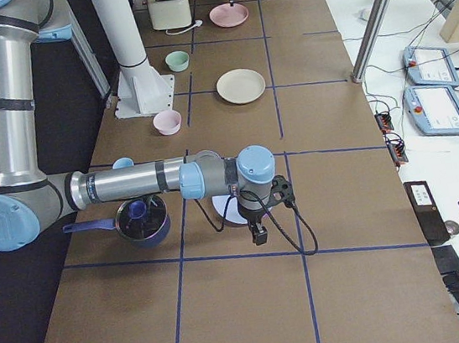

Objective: Stack three plates with pink and blue
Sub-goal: 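Move the left gripper to the edge of the pink plate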

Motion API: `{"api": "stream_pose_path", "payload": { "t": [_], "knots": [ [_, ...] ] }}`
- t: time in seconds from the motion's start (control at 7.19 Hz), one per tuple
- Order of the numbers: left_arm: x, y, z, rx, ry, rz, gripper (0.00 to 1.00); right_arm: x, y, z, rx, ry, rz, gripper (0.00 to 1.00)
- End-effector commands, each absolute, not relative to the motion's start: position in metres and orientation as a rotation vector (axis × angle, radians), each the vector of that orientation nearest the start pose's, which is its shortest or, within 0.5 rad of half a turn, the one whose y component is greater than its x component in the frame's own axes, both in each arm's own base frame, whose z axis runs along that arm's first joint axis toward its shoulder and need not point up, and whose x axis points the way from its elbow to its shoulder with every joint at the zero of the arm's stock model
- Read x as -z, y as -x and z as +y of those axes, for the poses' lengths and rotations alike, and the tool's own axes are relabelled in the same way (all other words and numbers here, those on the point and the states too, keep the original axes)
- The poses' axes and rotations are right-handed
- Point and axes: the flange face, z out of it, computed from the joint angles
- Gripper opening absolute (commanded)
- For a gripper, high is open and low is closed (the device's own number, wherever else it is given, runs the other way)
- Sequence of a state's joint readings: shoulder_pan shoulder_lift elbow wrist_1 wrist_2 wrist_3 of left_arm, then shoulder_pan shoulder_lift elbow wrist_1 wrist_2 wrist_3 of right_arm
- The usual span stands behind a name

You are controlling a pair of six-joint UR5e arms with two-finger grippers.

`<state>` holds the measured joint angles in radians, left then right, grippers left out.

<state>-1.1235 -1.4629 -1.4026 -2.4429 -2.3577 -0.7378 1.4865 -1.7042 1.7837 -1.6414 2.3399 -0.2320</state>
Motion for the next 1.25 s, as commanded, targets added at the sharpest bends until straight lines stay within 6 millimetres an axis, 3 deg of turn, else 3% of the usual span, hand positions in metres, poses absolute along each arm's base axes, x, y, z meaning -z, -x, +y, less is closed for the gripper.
{"api": "stream_pose_path", "payload": {
  "t": [0.0, 0.14, 0.28, 0.7, 0.83, 0.97, 1.11],
  "knots": [
    [-0.699, -0.142, -0.433, 0.035, -0.034, 0.947, 0.41, -0.625, -0.027, -0.438, 0.303, -0.062, -0.769, 1.00],
    [-0.699, -0.142, -0.434, 0.031, -0.033, 0.949, 0.20, -0.625, -0.027, -0.438, 0.303, -0.062, -0.769, 1.00],
    [-0.699, -0.142, -0.433, 0.029, -0.033, 0.948, 0.12, -0.625, -0.027, -0.438, 0.303, -0.062, -0.769, 1.00],
    [-0.698, -0.142, -0.433, 0.027, -0.032, 0.953, 0.07, -0.625, -0.027, -0.438, 0.303, -0.062, -0.769, 1.00],
    [-0.694, -0.143, -0.433, 0.027, -0.035, 0.959, 0.00, -0.625, -0.027, -0.438, 0.303, -0.062, -0.769, 1.00],
    [-0.682, -0.147, -0.436, 0.012, -0.025, 0.995, 0.00, -0.625, -0.027, -0.438, 0.303, -0.062, -0.769, 1.00],
    [-0.657, -0.155, -0.439, -0.019, 0.021, 1.086, 0.00, -0.625, -0.027, -0.438, 0.303, -0.062, -0.769, 1.00]
  ]
}}
